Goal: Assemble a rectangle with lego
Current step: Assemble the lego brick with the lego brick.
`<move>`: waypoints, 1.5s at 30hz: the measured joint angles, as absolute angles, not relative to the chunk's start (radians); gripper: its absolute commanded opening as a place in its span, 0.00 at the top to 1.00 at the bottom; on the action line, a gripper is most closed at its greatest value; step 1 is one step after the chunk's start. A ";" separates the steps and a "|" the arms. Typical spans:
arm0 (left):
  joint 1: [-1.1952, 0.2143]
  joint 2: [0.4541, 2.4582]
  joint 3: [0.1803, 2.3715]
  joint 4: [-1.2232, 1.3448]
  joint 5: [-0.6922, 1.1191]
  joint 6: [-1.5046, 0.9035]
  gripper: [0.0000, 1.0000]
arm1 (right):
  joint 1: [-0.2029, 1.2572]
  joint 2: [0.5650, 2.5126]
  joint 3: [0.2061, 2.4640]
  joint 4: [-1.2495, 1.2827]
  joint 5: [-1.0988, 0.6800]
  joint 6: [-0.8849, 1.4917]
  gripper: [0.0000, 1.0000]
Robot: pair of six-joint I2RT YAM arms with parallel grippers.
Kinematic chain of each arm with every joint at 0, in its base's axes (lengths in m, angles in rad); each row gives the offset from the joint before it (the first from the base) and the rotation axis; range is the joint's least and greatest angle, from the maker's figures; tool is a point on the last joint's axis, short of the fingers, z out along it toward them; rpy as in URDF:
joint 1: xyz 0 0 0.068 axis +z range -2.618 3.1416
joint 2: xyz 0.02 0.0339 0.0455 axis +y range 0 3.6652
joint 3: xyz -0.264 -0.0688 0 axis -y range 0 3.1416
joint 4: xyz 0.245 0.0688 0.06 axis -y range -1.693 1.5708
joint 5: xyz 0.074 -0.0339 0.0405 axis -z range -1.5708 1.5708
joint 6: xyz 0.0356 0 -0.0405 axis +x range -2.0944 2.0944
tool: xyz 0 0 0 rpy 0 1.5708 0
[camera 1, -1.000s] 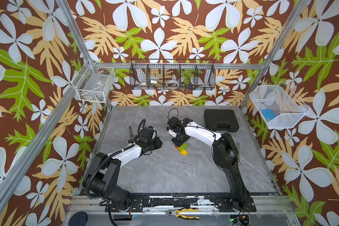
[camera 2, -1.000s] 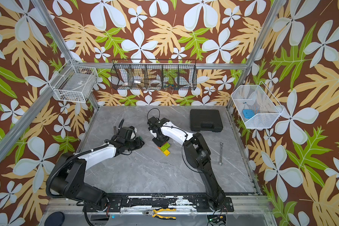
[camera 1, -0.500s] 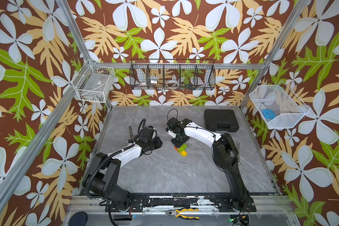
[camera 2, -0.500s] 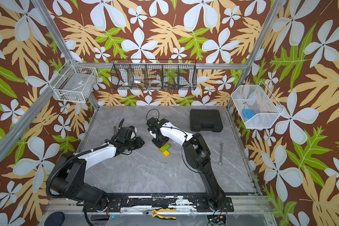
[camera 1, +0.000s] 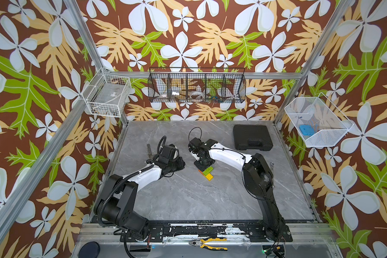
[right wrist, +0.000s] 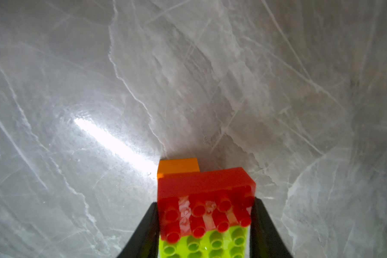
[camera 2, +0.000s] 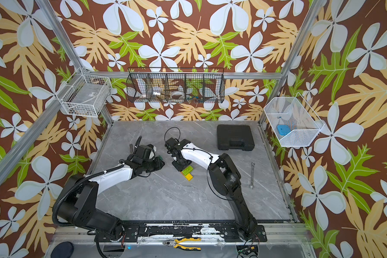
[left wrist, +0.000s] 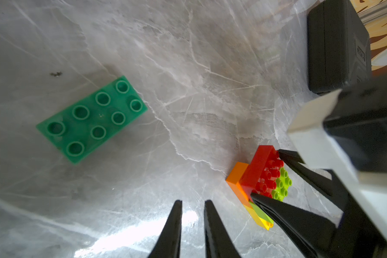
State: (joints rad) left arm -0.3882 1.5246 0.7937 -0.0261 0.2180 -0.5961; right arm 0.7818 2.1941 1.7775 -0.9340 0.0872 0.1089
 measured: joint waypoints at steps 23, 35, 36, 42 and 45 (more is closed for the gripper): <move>-0.388 1.507 0.785 -0.027 0.217 -0.595 0.79 | 0.786 2.212 1.797 -0.943 0.109 0.126 0.65; -0.388 1.507 0.785 -0.027 0.217 -0.593 0.79 | 0.786 2.224 1.872 -1.022 0.081 0.122 0.46; -0.388 1.507 0.785 -0.027 0.218 -0.593 0.79 | 0.787 2.224 1.874 -1.026 0.075 0.122 0.45; -0.388 1.505 0.785 -0.027 0.218 -0.593 0.79 | 0.792 2.222 1.882 -1.035 0.076 0.122 0.39; -0.388 1.504 0.785 -0.027 0.218 -0.593 0.79 | 0.792 2.220 1.882 -1.038 0.076 0.122 0.37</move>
State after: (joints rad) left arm -0.3882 1.5043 0.7845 -0.0265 0.2176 -0.5930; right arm 0.7921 2.2196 1.8820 -1.0378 0.0761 0.1223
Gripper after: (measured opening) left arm 0.213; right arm 0.620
